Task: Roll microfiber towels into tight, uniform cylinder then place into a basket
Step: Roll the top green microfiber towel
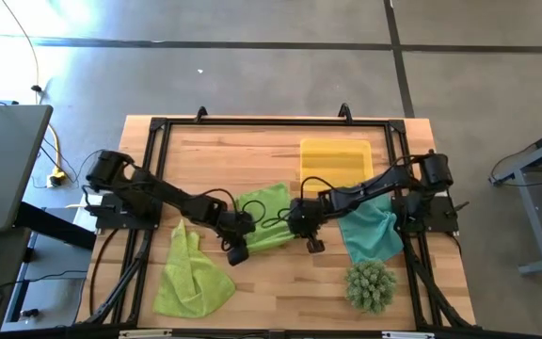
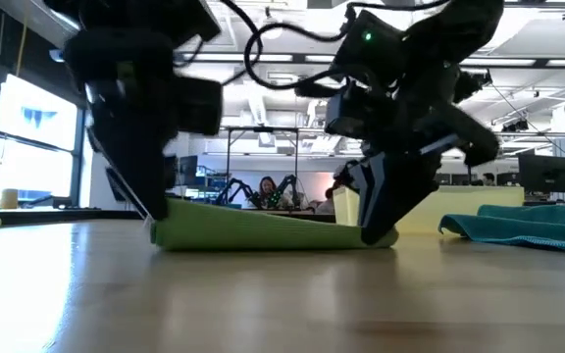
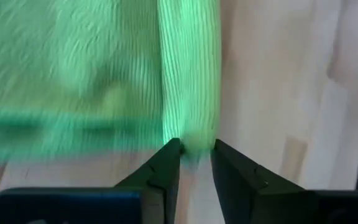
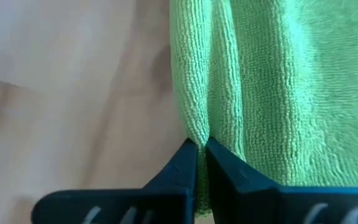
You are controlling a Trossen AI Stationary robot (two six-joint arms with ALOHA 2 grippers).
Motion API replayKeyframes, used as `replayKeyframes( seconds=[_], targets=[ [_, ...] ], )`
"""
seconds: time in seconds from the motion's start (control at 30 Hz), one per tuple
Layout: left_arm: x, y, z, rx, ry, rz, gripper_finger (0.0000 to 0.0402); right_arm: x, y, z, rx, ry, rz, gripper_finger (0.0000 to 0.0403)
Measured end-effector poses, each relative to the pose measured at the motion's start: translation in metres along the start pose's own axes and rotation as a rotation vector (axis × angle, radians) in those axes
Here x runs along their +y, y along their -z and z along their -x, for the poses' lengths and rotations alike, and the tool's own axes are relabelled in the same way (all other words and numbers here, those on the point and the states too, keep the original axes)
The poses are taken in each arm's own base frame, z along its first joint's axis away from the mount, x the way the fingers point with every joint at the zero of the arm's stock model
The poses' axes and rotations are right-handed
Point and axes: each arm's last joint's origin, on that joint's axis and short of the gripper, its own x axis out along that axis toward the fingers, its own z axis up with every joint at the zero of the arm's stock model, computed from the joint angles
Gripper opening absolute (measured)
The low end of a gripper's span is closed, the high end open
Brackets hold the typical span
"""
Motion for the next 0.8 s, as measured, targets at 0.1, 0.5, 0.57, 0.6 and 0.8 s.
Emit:
replayKeyframes(
  seconds=[0.1,0.5,0.57,0.6,0.8],
  targets=[
    [-0.003,0.003,0.014,-0.005,-0.036,-0.026,0.0082,-0.009,-0.001,0.003,-0.011,-0.093,-0.111,0.0003],
    [-0.054,0.017,0.023,-0.282,-0.063,-0.425,0.0083,-0.05,0.006,0.018,-0.037,-0.202,-0.539,0.0003],
    [-0.055,0.023,0.021,-0.318,-0.154,-0.472,0.0083,-0.055,0.008,0.019,-0.037,-0.162,-0.573,0.0003],
    [-0.058,0.022,0.018,-0.356,-0.19,-0.477,0.0084,-0.057,0.009,0.019,-0.033,-0.138,-0.585,0.0003],
    [-0.051,0.022,0.004,-0.419,-0.364,-0.442,0.0097,-0.062,0.01,0.021,-0.028,-0.069,-0.624,0.0004]
  ],
)
